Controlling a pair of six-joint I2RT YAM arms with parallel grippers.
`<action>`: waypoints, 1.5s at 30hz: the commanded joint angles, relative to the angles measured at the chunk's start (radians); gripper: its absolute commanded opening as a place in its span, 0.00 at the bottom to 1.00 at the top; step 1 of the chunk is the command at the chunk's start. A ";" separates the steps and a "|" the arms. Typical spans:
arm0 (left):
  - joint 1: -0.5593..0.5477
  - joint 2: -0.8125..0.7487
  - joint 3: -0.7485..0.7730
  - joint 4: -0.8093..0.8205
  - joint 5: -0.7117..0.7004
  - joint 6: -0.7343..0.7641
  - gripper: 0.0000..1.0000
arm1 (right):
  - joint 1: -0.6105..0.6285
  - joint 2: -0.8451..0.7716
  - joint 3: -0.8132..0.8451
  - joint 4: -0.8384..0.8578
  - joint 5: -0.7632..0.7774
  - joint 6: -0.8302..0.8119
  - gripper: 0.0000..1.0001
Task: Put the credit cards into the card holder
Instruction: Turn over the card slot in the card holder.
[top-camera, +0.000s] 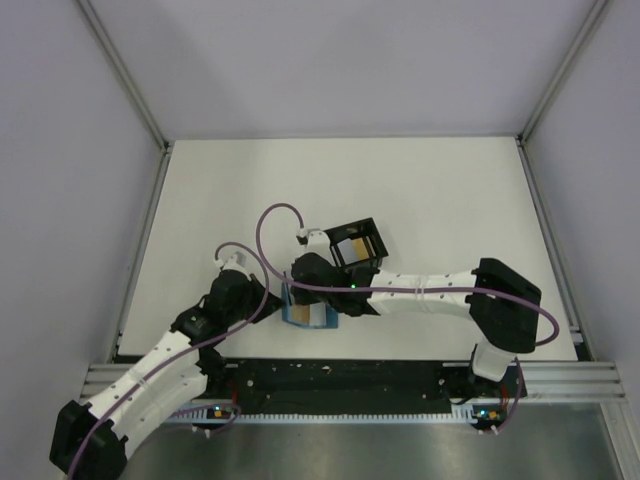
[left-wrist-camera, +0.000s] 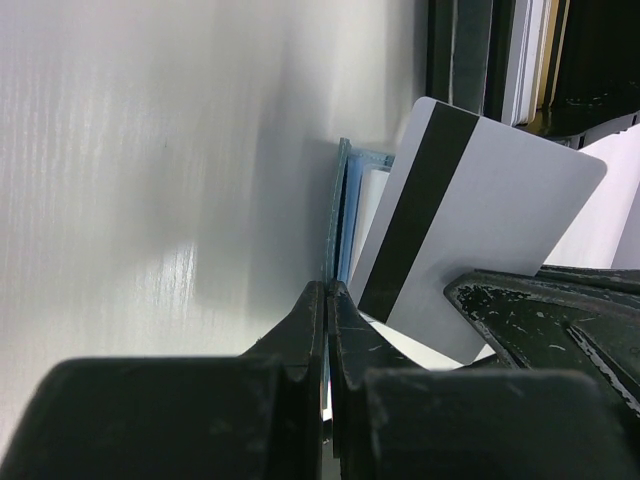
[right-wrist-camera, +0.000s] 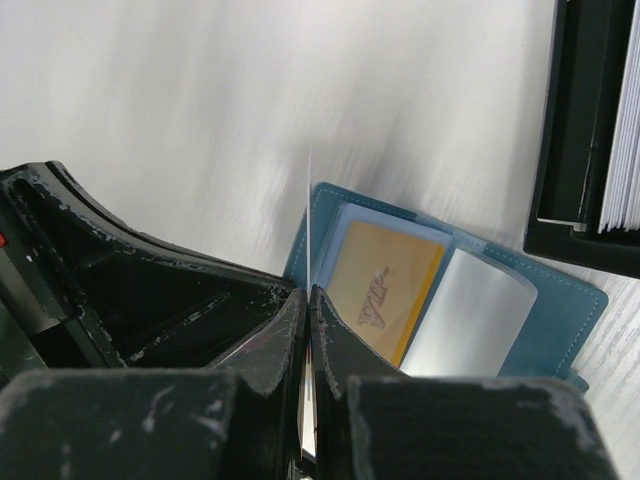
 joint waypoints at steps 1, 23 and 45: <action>-0.005 -0.012 -0.006 0.022 -0.011 -0.004 0.00 | 0.012 -0.039 0.004 0.058 -0.012 0.007 0.00; -0.005 -0.024 0.000 -0.007 -0.034 0.002 0.00 | 0.011 -0.013 0.007 -0.040 0.043 -0.008 0.00; -0.004 0.020 -0.063 -0.061 -0.139 -0.042 0.00 | -0.063 -0.155 -0.059 0.041 -0.128 -0.073 0.00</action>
